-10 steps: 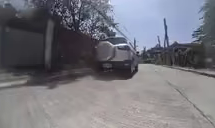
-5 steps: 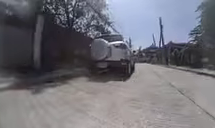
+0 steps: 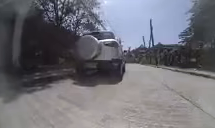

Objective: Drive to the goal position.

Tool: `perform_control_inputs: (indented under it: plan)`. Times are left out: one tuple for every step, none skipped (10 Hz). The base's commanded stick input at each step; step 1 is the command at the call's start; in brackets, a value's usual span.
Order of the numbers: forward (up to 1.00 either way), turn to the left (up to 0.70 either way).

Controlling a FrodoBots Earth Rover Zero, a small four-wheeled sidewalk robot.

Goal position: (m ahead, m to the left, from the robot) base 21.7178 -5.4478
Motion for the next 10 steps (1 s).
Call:
perform_control_inputs:
  plan:
    - [0.85, -0.34]
    - [0.85, -0.34]
    - [0.85, -0.34]
    - [0.85, -0.34]
    - [0.85, -0.34]
    - [0.85, -0.34]
    - [0.85, -0.34]
    - [0.85, -0.23]
    - [0.85, 0.00]
    - [0.85, 0.00]
